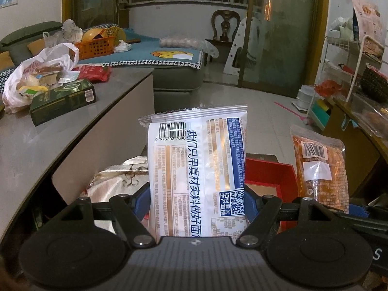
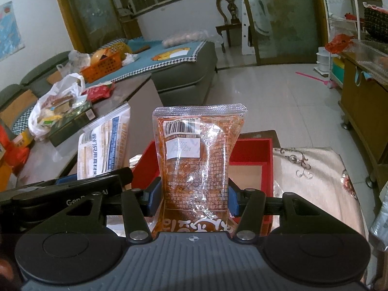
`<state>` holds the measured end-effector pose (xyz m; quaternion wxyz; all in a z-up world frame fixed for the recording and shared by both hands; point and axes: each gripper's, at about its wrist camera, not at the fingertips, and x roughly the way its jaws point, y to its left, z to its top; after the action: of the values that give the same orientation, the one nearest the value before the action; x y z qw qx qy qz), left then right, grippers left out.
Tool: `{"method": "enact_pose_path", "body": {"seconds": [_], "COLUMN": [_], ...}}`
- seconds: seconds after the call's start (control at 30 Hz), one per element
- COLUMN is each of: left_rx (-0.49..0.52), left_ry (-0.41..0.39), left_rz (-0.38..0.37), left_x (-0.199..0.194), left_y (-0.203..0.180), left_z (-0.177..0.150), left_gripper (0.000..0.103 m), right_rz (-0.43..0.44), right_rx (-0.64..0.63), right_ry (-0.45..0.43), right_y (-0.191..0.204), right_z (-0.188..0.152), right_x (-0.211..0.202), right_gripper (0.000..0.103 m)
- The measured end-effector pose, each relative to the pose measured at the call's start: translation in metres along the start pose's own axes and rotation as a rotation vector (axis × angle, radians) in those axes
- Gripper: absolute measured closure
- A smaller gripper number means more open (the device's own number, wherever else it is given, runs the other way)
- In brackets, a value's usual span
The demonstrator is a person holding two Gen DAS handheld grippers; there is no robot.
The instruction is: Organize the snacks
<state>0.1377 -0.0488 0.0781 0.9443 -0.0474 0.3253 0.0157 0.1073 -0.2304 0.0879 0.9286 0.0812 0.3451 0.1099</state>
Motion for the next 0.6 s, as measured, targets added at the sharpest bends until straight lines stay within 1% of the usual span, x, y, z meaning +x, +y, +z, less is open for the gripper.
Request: {"method": "enact_pose_path", "body": {"seconds": [0.33, 0.47, 0.6], "left_rx": [0.01, -0.002, 0.011], "left_ry": [-0.016, -0.017, -0.031], "left_rz": [0.017, 0.018, 0.034], "left_x": [0.005, 0.008, 0.011], "left_y": [-0.007, -0.008, -0.011], "left_z": [0.001, 0.004, 0.008], "left_gripper": [0.036, 0.036, 0.036], "right_rz": [-0.006, -0.01, -0.012], "right_rx": [0.002, -0.002, 0.0], "right_ry": [-0.007, -0.016, -0.018], "right_y": [-0.001, -0.001, -0.003], "right_z": [0.003, 0.007, 0.012], "right_x": [0.005, 0.008, 0.012], "right_gripper": [0.042, 0.042, 0.042]}}
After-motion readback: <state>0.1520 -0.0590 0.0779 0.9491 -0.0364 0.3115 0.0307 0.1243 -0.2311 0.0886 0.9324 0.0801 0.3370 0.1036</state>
